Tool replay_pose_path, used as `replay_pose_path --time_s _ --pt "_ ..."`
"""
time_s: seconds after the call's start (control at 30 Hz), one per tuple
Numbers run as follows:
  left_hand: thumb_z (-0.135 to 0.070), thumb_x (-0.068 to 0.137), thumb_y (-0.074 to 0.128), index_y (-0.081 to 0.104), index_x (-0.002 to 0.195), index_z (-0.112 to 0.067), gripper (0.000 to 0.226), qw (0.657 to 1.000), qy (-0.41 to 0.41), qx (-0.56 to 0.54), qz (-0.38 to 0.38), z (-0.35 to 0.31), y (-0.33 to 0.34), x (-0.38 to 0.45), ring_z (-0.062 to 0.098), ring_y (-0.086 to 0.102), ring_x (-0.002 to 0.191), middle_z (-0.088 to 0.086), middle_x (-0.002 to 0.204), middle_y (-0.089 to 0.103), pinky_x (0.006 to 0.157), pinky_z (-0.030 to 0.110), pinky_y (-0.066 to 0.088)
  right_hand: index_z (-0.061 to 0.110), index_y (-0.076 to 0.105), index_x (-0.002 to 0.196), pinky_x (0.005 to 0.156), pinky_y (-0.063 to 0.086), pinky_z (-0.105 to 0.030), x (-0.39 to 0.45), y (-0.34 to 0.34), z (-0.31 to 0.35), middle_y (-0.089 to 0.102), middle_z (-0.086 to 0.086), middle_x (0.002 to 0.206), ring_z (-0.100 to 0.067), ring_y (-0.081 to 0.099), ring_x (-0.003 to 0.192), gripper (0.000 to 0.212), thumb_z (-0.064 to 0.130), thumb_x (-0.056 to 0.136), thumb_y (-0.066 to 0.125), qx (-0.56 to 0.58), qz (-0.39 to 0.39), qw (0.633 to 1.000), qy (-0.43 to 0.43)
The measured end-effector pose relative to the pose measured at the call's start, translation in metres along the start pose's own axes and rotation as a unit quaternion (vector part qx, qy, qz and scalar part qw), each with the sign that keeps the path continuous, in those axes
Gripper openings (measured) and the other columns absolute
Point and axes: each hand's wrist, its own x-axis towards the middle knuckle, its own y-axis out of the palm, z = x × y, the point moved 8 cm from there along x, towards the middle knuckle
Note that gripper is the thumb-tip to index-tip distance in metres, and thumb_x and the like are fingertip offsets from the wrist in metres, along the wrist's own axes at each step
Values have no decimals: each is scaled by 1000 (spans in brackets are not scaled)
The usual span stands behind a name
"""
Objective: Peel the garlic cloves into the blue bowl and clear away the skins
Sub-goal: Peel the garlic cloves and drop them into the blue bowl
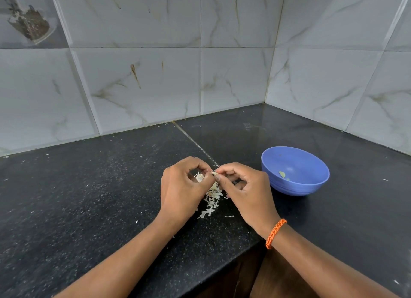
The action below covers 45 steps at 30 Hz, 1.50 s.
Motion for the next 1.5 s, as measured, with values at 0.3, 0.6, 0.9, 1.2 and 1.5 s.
replay_pose_path --time_s 0.3,0.6,0.9,1.2,1.5 --pt "-15 92 82 77 81 -14 12 992 -54 -111 30 6 5 -2 16 60 43 0 53 66 50 23 42 7 80 107 67 64 -31 2 2 -6 81 -4 91 -23 80 83 12 7 96 76 122 19 992 36" --pt "-7 94 79 76 84 -3 11 976 -84 -194 45 7 10 -2 18 54 48 -3 62 67 48 20 42 5 81 111 72 66 -35 0 4 -16 82 -10 94 -29 81 84 16 3 97 73 203 15 974 96" --pt "-4 100 71 78 90 -11 14 974 -96 -194 68 6 14 -4 27 57 53 2 86 74 48 21 41 9 80 111 64 64 -34 0 1 -18 81 -9 95 -29 78 80 15 7 99 72 193 2 976 99" --pt "-15 95 83 81 90 -19 7 987 -54 -136 59 5 9 -2 26 63 48 -3 104 76 53 33 53 14 80 110 54 62 -38 -1 -7 -15 81 -3 93 -26 78 75 13 9 99 74 133 -33 988 67" --pt "-14 93 85 83 87 -12 7 981 -76 -174 42 10 8 0 25 59 49 1 95 78 49 25 47 15 77 106 49 60 -39 -3 -7 -10 78 -1 89 -24 77 74 13 7 96 76 99 -41 993 49"
